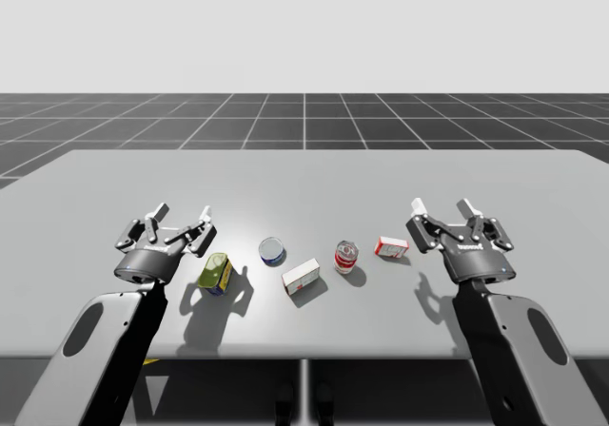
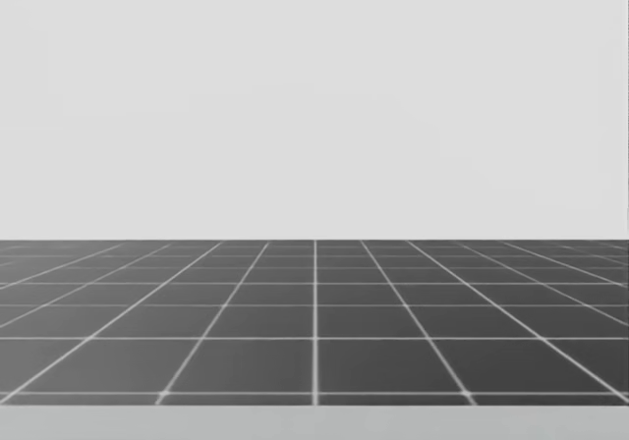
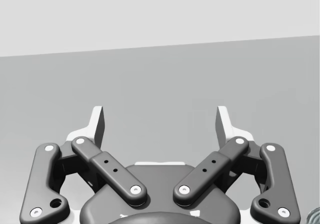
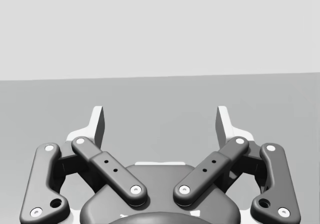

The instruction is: Lift the tuna fish can off the table.

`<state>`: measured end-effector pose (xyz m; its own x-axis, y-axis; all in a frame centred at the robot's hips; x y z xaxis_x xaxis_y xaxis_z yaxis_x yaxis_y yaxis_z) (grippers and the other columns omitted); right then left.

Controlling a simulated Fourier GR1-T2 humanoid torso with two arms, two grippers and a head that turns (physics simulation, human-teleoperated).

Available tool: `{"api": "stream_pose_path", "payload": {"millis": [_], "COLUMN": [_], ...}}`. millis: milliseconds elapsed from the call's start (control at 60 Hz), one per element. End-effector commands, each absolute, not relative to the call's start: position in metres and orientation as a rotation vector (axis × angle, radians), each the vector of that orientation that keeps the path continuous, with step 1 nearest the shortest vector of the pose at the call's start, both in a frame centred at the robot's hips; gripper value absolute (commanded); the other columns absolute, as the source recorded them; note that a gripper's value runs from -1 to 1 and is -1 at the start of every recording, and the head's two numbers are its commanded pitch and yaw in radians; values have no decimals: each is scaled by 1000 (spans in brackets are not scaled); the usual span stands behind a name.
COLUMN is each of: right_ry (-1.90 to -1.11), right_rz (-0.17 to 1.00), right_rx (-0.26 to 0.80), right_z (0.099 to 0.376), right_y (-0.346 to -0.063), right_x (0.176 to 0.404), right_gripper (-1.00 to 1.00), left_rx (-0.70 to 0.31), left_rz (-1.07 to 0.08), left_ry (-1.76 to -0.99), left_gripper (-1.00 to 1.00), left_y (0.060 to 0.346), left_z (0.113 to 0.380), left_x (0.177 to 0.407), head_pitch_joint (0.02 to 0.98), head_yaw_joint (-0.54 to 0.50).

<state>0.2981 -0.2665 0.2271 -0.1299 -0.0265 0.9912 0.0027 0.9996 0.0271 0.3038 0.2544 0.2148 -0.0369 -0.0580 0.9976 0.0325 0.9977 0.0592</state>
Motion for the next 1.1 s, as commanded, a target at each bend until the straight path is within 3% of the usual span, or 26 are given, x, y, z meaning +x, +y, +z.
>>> {"api": "stream_pose_path", "payload": {"millis": [17,167,283,717,950,1100], "right_ry": [-1713,-1680,-1680,-1658,-1650,-1645], "right_rz": [-48,-18,-7,14,37,42], "right_rx": [-18,53,30,25,26,26], "right_z": [225,227,228,226,225,224], "right_y": [-266,-266,-267,-267,-266,-265], "right_x": [297,297,297,298,298,298], "right_gripper": [-1000,-1000,-1000,-1000,-1000,-1000], "left_rx": [22,23,26,42,37,7], "left_rz": [-74,-76,-75,-78,-85,-61], "left_ry": [-1606,-1605,-1606,-1594,-1592,-1599], "left_gripper": [-1000,-1000,-1000,-1000,-1000,-1000], "left_y": [254,254,254,255,255,255], "left_z": [215,214,214,213,213,219], "left_x": [304,304,304,305,306,302], "head_pitch_joint": [66,100,187,679,814,847], "head_yaw_joint": [-1,5,14,72,148,169]}}
